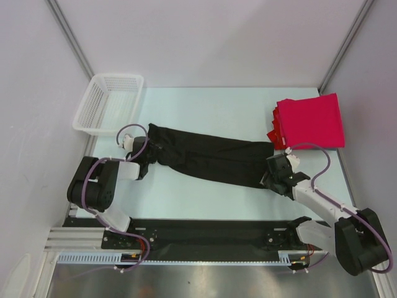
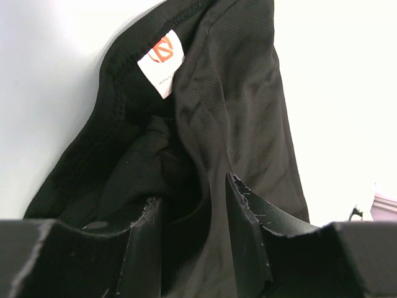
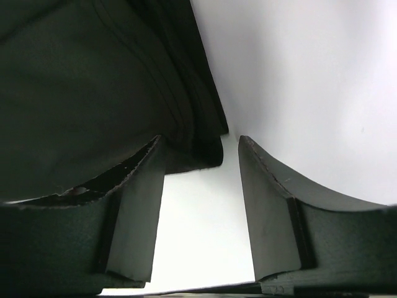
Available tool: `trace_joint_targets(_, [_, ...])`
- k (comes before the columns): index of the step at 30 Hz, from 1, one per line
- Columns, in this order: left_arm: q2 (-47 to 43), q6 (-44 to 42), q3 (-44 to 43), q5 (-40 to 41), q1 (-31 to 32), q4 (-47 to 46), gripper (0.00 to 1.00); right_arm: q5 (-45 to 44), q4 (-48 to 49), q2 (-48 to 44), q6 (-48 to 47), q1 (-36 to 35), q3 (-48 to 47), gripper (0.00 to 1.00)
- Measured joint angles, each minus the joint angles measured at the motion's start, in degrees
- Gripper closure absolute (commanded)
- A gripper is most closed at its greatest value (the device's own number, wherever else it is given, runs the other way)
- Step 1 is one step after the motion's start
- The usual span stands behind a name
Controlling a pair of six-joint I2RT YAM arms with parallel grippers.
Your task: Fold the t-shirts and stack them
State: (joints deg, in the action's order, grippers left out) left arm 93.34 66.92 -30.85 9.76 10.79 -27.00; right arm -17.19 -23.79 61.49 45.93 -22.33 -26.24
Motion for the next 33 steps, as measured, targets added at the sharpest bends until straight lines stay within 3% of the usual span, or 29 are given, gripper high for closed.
trace_joint_targets(8, [3.06, -0.70, -3.78, -1.44, 0.00, 0.87, 0.56, -0.48, 3.13, 6.51, -2.32, 2.49, -2.95, 0.55])
trace_joint_targets(11, [4.20, -1.20, -5.29, -1.84, 0.00, 1.38, 0.56, -0.33, 3.61, 7.67, -2.93, 2.56, -3.48, 0.67])
trace_joint_targets(14, [5.57, -1.64, -7.30, -2.34, -0.02, 2.08, 0.56, 0.39, 4.42, 8.44, -3.30, 2.56, -3.58, 0.94])
trace_joint_targets(16, [6.73, -2.16, -9.07, -2.73, -0.07, 2.97, 0.56, 1.05, 4.85, 8.48, -3.48, 2.14, -3.58, 1.00])
trace_joint_targets(19, [9.88, -3.52, -13.22, -3.85, -0.07, 4.04, 0.56, 1.01, 4.76, 8.46, -3.02, 0.13, -3.58, 1.00])
trace_joint_targets(29, [25.90, -9.44, -35.08, -14.51, -0.37, 6.97, 0.56, 2.80, 3.19, 8.96, 6.40, -24.52, -5.11, 1.00])
trace_joint_targets(33, [32.61, -11.85, -45.24, -20.15, -0.31, 9.09, 0.56, 2.60, 3.02, 14.69, 11.47, -36.48, -10.38, 1.00])
